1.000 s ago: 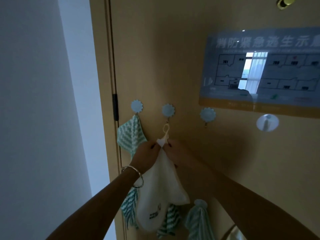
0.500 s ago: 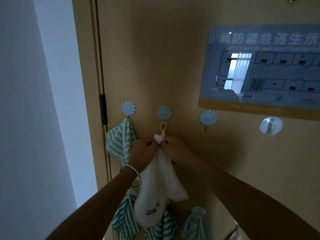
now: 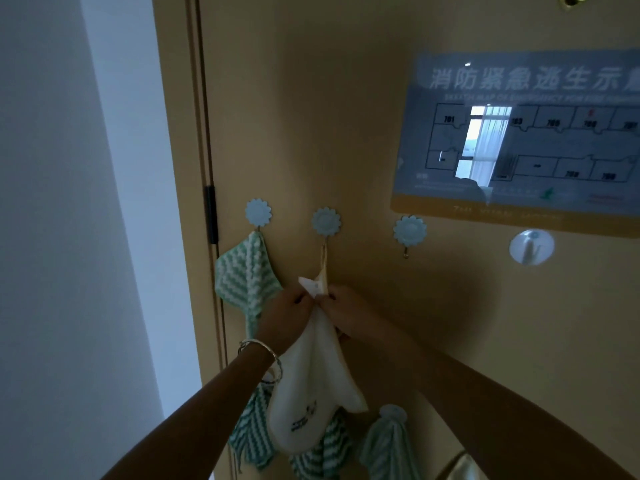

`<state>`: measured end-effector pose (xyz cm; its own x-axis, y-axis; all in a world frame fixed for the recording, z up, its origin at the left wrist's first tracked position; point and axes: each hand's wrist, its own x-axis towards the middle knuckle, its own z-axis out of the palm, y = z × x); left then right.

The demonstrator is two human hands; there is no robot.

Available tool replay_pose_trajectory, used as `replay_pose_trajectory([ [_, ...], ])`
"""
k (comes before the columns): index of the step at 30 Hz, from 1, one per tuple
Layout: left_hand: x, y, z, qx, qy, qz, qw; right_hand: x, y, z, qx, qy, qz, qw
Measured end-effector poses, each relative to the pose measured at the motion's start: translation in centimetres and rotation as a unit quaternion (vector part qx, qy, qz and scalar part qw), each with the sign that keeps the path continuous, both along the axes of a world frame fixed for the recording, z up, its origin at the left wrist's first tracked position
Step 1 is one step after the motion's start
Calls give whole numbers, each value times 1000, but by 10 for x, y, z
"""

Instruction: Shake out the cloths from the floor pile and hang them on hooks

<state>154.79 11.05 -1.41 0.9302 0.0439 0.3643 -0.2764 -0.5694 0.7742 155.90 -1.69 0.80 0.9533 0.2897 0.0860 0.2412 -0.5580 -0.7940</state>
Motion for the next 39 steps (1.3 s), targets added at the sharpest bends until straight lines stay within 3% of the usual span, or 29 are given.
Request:
replay_pose_trajectory([
  [4, -16, -10, -11, 0, -4, 18, 1000, -15, -11, -11, 10, 39, 15, 999],
  [10, -60, -23, -43, 11, 119, 53, 991, -38, -24, -58, -16, 177, 30, 984],
  [19, -156, -2, -101, 46, 229, 108, 966, -103, 3, -121, -76, 171, 139, 973],
  [23, -195, 13, -94, -25, 253, 116, 960, -136, 23, -111, -90, 164, 183, 965],
  [27, -248, 32, -77, -59, 225, 139, 963, -177, 51, -87, -108, 134, 211, 962],
  [31, -333, 66, -66, -56, 201, 189, 960, -251, 95, -66, -148, 78, 277, 946],
  [35, -480, 124, -68, -11, 199, 263, 944, -368, 166, -59, -168, 30, 377, 910],
  [39, -660, 188, -69, -15, 232, 397, 888, -529, 251, -66, -201, -11, 527, 826],
])
